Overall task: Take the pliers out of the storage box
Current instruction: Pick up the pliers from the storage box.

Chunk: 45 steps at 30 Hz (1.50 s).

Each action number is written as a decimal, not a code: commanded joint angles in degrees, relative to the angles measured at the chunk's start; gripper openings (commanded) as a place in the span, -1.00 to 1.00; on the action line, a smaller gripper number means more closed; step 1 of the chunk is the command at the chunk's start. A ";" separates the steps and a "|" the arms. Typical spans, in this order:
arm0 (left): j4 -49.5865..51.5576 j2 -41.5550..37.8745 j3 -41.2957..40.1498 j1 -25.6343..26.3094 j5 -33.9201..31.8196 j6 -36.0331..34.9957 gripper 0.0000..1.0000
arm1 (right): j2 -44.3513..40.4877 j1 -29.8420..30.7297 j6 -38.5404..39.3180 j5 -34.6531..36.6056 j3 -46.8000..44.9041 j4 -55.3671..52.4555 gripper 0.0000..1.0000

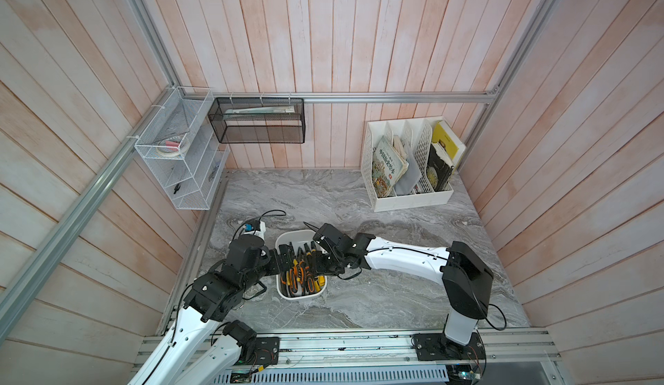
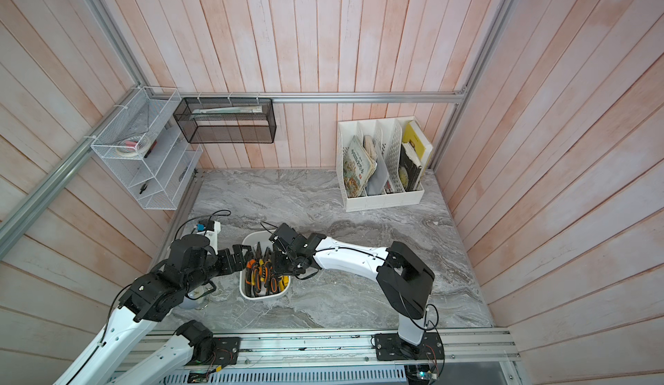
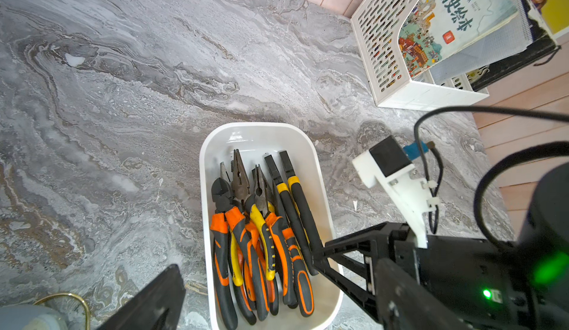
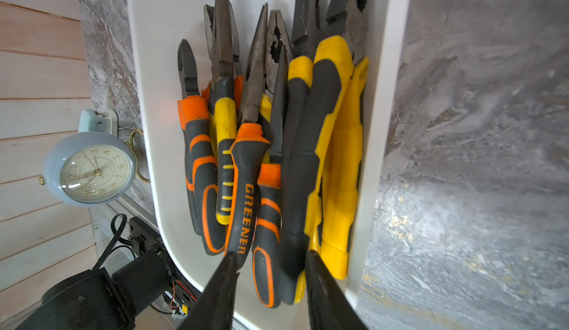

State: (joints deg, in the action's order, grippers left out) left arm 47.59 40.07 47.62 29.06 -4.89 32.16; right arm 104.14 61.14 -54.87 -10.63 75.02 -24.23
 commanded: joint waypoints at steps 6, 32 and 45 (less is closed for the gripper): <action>0.00 -0.08 -0.68 0.37 0.45 0.29 1.00 | 2.64 -1.34 -0.94 -1.65 -0.58 0.41 -0.33; 0.25 1.14 -0.61 0.63 0.58 0.80 1.00 | -3.75 -1.20 1.55 1.30 -0.96 3.51 -1.00; 0.40 1.49 -0.67 1.14 0.62 1.15 1.00 | -9.68 -6.50 4.08 9.86 -3.87 -6.27 -1.00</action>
State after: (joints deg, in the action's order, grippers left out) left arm 47.59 41.43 47.59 29.82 -4.71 32.80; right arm 95.35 57.39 -51.64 -6.52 73.21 -27.75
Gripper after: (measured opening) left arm 0.999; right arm 0.148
